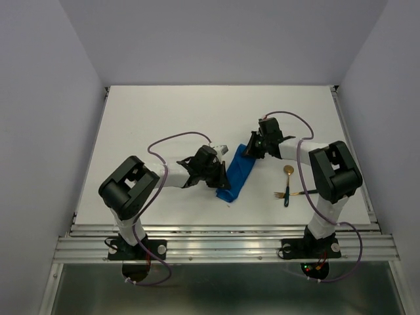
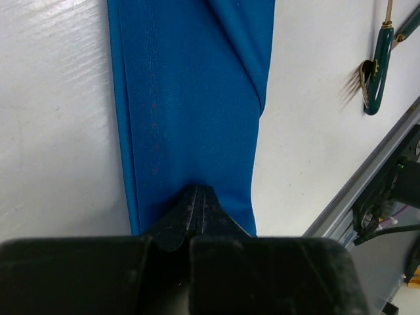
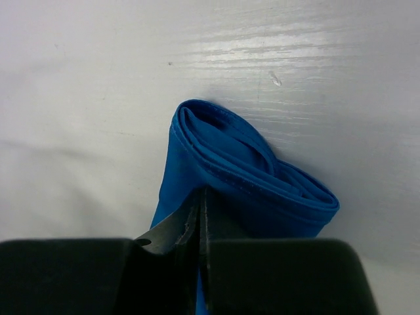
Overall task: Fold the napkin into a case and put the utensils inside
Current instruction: Smooth out the smaller rectangle-folded napkin at the center of the board.
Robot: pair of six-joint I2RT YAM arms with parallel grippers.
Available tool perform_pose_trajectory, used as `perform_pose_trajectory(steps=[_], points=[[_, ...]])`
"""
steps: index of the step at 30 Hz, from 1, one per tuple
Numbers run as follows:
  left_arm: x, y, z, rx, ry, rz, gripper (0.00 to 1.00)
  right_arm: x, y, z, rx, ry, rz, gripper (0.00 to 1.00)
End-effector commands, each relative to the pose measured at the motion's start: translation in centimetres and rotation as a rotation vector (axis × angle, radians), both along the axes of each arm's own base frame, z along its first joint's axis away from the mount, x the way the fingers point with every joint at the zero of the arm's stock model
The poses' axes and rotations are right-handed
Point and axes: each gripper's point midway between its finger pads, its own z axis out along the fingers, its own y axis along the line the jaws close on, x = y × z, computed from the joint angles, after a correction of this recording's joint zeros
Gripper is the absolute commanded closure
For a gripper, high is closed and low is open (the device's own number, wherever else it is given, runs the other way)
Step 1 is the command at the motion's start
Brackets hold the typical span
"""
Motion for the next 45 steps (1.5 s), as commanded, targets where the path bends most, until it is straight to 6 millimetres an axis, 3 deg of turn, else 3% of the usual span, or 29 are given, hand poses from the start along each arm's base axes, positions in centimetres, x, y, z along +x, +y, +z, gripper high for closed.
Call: perform_pose_trajectory(steps=[1, 2, 5, 13, 18, 22, 26, 31, 36, 38, 41, 45], points=[[0.9, -0.4, 2.6, -0.017, -0.07, -0.014, 1.0, 1.5, -0.1, 5.7, 0.018, -0.148, -0.001, 0.94], [1.0, -0.5, 4.0, -0.037, -0.093, -0.008, 1.0, 1.4, -0.3, 7.2, 0.022, -0.18, -0.007, 0.94], [1.0, -0.1, 6.4, -0.058, -0.126, 0.007, 1.0, 0.8, -0.8, 8.9, 0.022, -0.213, -0.018, 0.93], [-0.8, 1.1, 7.4, -0.072, -0.118, 0.0, 1.0, -1.0, -0.9, 6.3, 0.028, -0.147, -0.002, 0.94], [-2.8, 1.4, 5.3, -0.065, -0.067, -0.04, 1.0, -2.1, 0.7, 6.2, 0.045, -0.142, 0.041, 0.94], [-2.5, 2.4, 2.3, 0.003, -0.045, 0.013, 1.0, -4.5, 2.6, 6.0, 0.053, -0.126, 0.094, 0.94], [-3.2, 2.8, -0.4, 0.014, 0.005, 0.029, 1.0, -8.2, 4.6, 6.2, 0.096, -0.108, 0.155, 0.94], [-3.6, 2.7, -2.0, 0.02, 0.05, 0.03, 1.0, -12.0, 5.7, 4.5, 0.102, -0.049, 0.191, 0.93], [-3.6, 2.9, -1.5, 0.026, 0.042, 0.034, 1.0, -15.2, 7.2, 2.7, 0.123, 0.01, 0.24, 0.94], [-3.5, 3.0, -0.9, 0.024, 0.028, 0.039, 1.0, -16.2, 6.9, 1.1, 0.108, 0.043, 0.237, 0.93], [-3.3, 3.2, 0.0, 0.021, 0.004, 0.046, 1.0, -16.6, 5.5, -1.4, 0.043, 0.078, 0.194, 0.94], [-2.8, 3.0, 1.8, 0.002, -0.03, 0.049, 1.0, -16.1, 4.9, -3.2, -0.036, 0.094, 0.196, 0.94]])
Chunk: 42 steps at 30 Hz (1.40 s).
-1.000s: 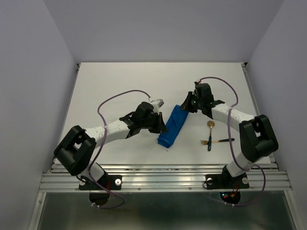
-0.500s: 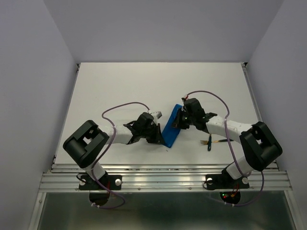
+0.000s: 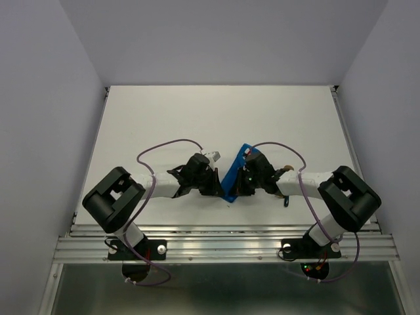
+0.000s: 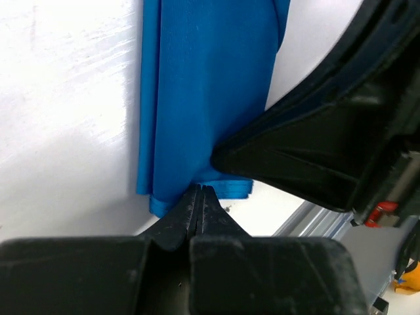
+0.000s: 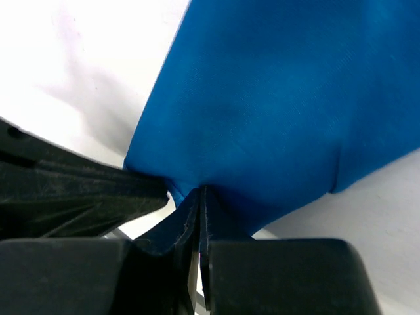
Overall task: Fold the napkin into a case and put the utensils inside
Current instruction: Smooth out the smaller rectangle-folded napkin at the center of the board, then move the smaller rectangle folded napkin to the center of the board, then pick up the spoon from the corner of the board.
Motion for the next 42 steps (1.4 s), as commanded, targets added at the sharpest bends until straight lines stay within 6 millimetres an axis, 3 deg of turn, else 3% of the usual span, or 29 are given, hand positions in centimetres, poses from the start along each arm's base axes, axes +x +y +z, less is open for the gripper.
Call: perform_pose_trajectory(steps=[1, 4, 6, 8, 10, 11, 13, 14, 16, 17, 19, 20, 22, 23, 24, 25, 28, 30, 34, 42], points=[[0.1, 0.5, 1.9, 0.005, -0.055, 0.003, 1.0, 1.2, -0.7, -1.9, -0.094, -0.021, -0.023, 0.94], [1.1, 0.6, 4.5, -0.015, -0.115, 0.021, 1.0, 2.5, 0.0, -1.7, -0.098, -0.041, -0.033, 0.94], [2.3, 0.9, 7.4, -0.034, -0.185, 0.055, 1.0, 3.5, 0.7, -1.5, -0.097, -0.052, -0.038, 0.94], [3.0, 1.9, 9.4, -0.034, -0.231, 0.078, 1.0, 4.4, 1.2, -1.3, -0.096, -0.065, -0.041, 0.93], [4.6, 3.4, 11.1, -0.029, -0.273, 0.13, 1.0, 6.3, 2.3, -0.7, -0.102, -0.103, -0.04, 0.94], [5.7, 4.5, 12.9, -0.047, -0.311, 0.172, 1.0, 7.0, 2.5, -0.5, -0.112, -0.12, -0.04, 0.94], [6.3, 5.8, 14.1, -0.043, -0.332, 0.203, 1.0, 7.8, 2.6, 0.8, -0.136, -0.145, -0.03, 0.93], [6.5, 6.3, 15.3, -0.047, -0.36, 0.214, 1.0, 9.2, 3.0, 2.8, -0.131, -0.201, -0.045, 0.91], [7.1, 7.3, 16.8, -0.044, -0.395, 0.248, 1.0, 9.9, 2.3, 5.0, -0.157, -0.261, -0.063, 0.88], [7.0, 7.5, 17.5, -0.053, -0.413, 0.253, 1.0, 11.2, 1.4, 7.7, -0.176, -0.344, -0.12, 0.79], [7.2, 7.7, 18.2, -0.055, -0.432, 0.264, 0.98, 11.9, -1.5, 9.0, -0.248, -0.374, -0.17, 0.67], [7.3, 7.7, 18.1, -0.051, -0.429, 0.264, 0.98, 13.0, -4.7, 10.0, -0.292, -0.397, -0.259, 0.5], [7.4, 7.5, 17.8, -0.048, -0.414, 0.264, 0.97, 12.9, -9.2, 9.6, -0.352, -0.362, -0.344, 0.36], [7.5, 7.4, 17.6, -0.048, -0.407, 0.263, 0.97, 12.8, -11.4, 9.3, -0.365, -0.339, -0.388, 0.35], [7.4, 7.1, 17.6, -0.057, -0.401, 0.251, 0.96, 13.2, -15.1, 9.9, -0.353, -0.327, -0.478, 0.32], [7.4, 6.9, 17.5, -0.063, -0.398, 0.244, 0.96, 11.8, -17.4, 8.2, -0.392, -0.267, -0.508, 0.3], [7.6, 6.2, 17.1, -0.069, -0.387, 0.222, 0.95, 9.6, -22.1, 7.4, -0.434, -0.204, -0.629, 0.23], [7.7, 5.7, 16.7, -0.075, -0.369, 0.198, 0.95, 8.7, -22.7, 7.2, -0.418, -0.184, -0.671, 0.23], [7.7, 4.6, 16.1, -0.089, -0.339, 0.161, 0.94, 6.8, -24.5, 4.2, -0.46, -0.069, -0.725, 0.24], [7.5, 4.1, 15.5, -0.074, -0.333, 0.135, 0.94, 4.9, -24.3, -0.2, -0.449, 0.055, -0.688, 0.48]])
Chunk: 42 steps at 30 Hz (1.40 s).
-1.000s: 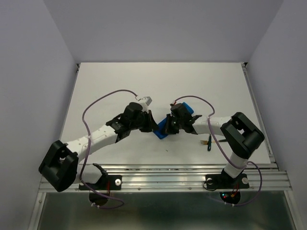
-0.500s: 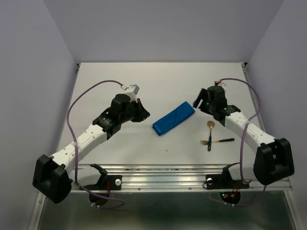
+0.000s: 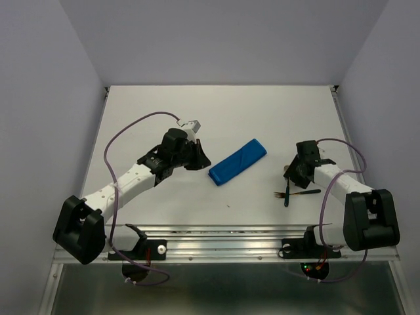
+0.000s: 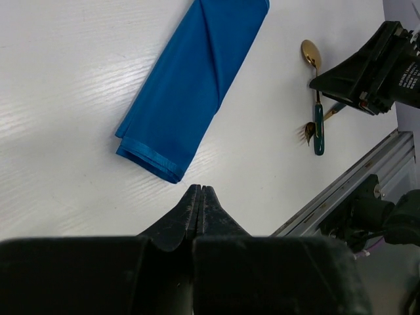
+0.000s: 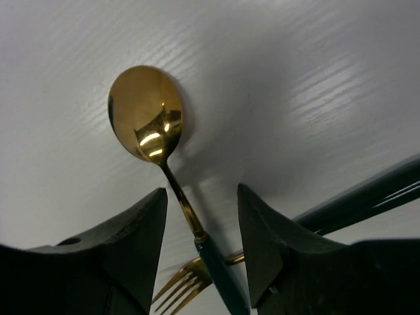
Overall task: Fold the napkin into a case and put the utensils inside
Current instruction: Pick up the spoon from the corner of the board, then move the spoon to the center of the board.
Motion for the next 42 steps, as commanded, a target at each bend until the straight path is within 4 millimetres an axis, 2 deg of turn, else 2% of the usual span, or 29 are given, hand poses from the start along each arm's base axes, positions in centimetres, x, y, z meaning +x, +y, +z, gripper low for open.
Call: perform_pose_trajectory(steps=[1, 4, 7, 9, 10, 12, 14, 18, 20, 22, 24, 28, 29, 31, 32, 33, 37, 39, 42], points=[[0.9, -1.2, 3.0, -0.047, -0.087, -0.038, 0.94, -0.1, 0.8, -1.0, 0.046, -0.003, 0.011, 0.53], [0.9, -1.3, 2.8, -0.046, -0.082, -0.043, 0.94, -0.3, 1.4, -1.3, 0.075, -0.006, 0.039, 0.63], [1.1, -1.5, 2.4, -0.041, -0.074, -0.047, 0.95, 0.1, 1.7, 0.3, 0.095, -0.066, 0.05, 0.91], [1.1, -1.6, 2.2, -0.04, -0.07, -0.049, 0.95, 0.5, 2.6, 1.7, 0.132, -0.114, 0.095, 0.96], [1.2, -1.7, 2.3, -0.042, -0.071, -0.052, 0.95, 0.9, 3.0, 3.2, 0.144, -0.172, 0.129, 0.98], [1.3, -1.8, 2.1, -0.039, -0.069, -0.047, 0.95, 1.2, 4.9, 5.2, 0.229, -0.237, 0.211, 0.99], [1.6, -1.7, 2.1, -0.032, -0.077, -0.04, 0.95, 1.1, 7.1, 7.4, 0.323, -0.292, 0.318, 0.99], [2.0, -1.7, 2.1, -0.024, -0.081, -0.032, 0.95, 0.6, 10.7, 9.0, 0.495, -0.344, 0.471, 0.99], [2.0, -1.8, 2.0, -0.023, -0.075, -0.031, 0.95, 0.2, 11.9, 9.1, 0.561, -0.355, 0.522, 0.99], [2.0, -1.9, 1.9, -0.024, -0.07, -0.034, 0.95, -0.8, 14.0, 9.1, 0.66, -0.341, 0.603, 0.99], [2.0, -1.9, 1.7, -0.024, -0.064, -0.035, 0.95, -1.2, 14.7, 8.7, 0.702, -0.33, 0.621, 0.99], [1.8, -1.9, 1.2, -0.02, -0.051, -0.035, 0.95, -1.3, 15.0, 7.1, 0.732, -0.314, 0.62, 0.98], [1.8, -1.9, 1.0, -0.02, -0.045, -0.036, 0.95, -1.5, 15.0, 6.3, 0.733, -0.29, 0.61, 0.93], [1.8, -1.9, 0.7, -0.015, -0.037, -0.036, 0.95, -1.5, 14.0, 3.9, 0.68, -0.209, 0.544, 0.71], [1.8, -1.9, 0.5, -0.013, -0.034, -0.034, 0.95, -1.0, 13.6, 3.6, 0.644, -0.207, 0.521, 0.45], [1.8, -2.0, 0.3, -0.011, -0.028, -0.035, 0.95, -0.6, 13.2, 3.6, 0.617, -0.213, 0.506, 0.42], [1.8, -2.4, 0.5, -0.011, -0.034, -0.045, 0.95, 0.0, 11.8, 5.2, 0.52, -0.271, 0.478, 0.4], [2.3, -2.8, 1.0, 0.0, -0.055, -0.039, 0.95, 0.6, 11.0, 6.1, 0.467, -0.3, 0.461, 0.45], [2.0, -4.0, 0.6, 0.037, -0.05, -0.06, 0.95, 0.1, 10.6, 6.1, 0.429, -0.28, 0.462, 0.53]])
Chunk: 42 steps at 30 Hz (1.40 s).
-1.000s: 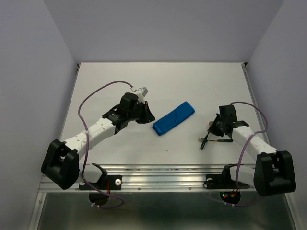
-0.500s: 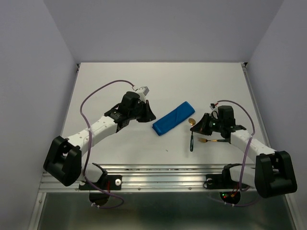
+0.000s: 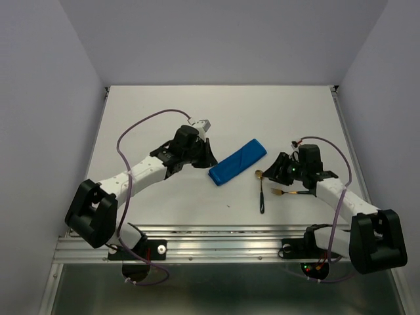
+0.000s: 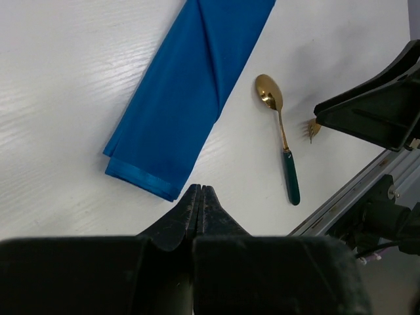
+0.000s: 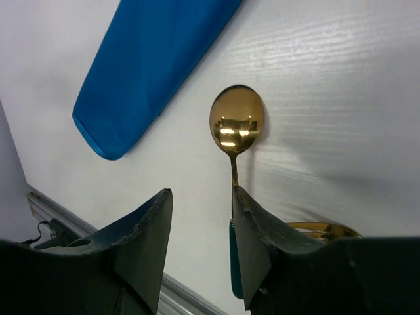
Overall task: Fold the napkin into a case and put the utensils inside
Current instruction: Move the spoon to the center of the board, then pick up the spoon from the center of the board, then pass from the right arm to the left
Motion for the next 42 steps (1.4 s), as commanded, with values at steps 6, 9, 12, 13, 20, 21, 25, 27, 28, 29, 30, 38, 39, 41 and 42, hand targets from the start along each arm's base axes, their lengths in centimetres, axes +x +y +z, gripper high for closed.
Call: perform_pose_trajectory(steps=[6, 9, 12, 13, 20, 21, 25, 27, 28, 29, 30, 38, 39, 41, 42], points=[[1.0, -3.7, 2.2, 0.008, -0.076, -0.053, 0.95, -0.9, -0.4, -0.1, -0.235, -0.002, 0.004, 0.54], [1.3, -3.5, 1.9, 0.029, -0.077, -0.037, 0.95, -1.5, -0.4, -1.0, -0.363, 0.006, -0.029, 0.47], [1.5, -2.8, 1.4, 0.063, -0.065, -0.006, 0.95, -2.3, -0.7, -2.2, -0.47, 0.027, -0.051, 0.44], [1.6, -2.7, 1.3, 0.066, -0.064, 0.0, 0.95, -2.6, -0.5, -2.8, -0.481, 0.046, -0.052, 0.43], [1.8, -2.1, 1.7, 0.069, -0.073, 0.028, 0.95, -3.5, 1.2, -4.6, -0.6, 0.056, -0.025, 0.5], [1.8, -2.1, 1.8, 0.071, -0.075, 0.029, 0.95, -3.4, 1.2, -5.0, -0.638, 0.056, -0.026, 0.55], [1.7, -1.6, 1.5, 0.083, -0.069, 0.033, 0.95, -3.4, 0.9, -5.2, -0.672, 0.075, -0.06, 0.92], [2.0, -0.9, 1.8, 0.085, -0.076, 0.051, 0.95, -3.3, 1.3, -4.2, -0.638, 0.052, -0.057, 0.99], [2.0, -0.2, 1.5, 0.094, -0.073, 0.064, 0.94, -2.9, 2.0, -2.7, -0.585, 0.008, -0.06, 0.99], [2.7, 1.0, 2.0, 0.09, -0.083, 0.101, 0.93, -2.7, 2.7, -1.6, -0.55, -0.027, -0.028, 0.99], [2.8, 2.0, 1.8, 0.094, -0.076, 0.121, 0.92, -2.6, 4.4, -0.4, -0.468, -0.059, 0.017, 0.99], [4.7, 9.9, 5.6, 0.013, -0.111, 0.366, 0.9, -2.2, 15.5, 7.2, 0.015, -0.215, 0.342, 0.99], [4.4, 9.7, 5.9, -0.033, -0.112, 0.348, 0.86, -2.2, 17.7, 9.6, 0.124, -0.274, 0.415, 0.99], [3.5, 9.3, 7.5, -0.124, -0.135, 0.3, 0.74, -2.0, 20.4, 11.2, 0.251, -0.317, 0.502, 0.99], [3.1, 9.1, 8.0, -0.153, -0.145, 0.282, 0.69, -1.9, 20.6, 10.3, 0.244, -0.288, 0.498, 0.99]])
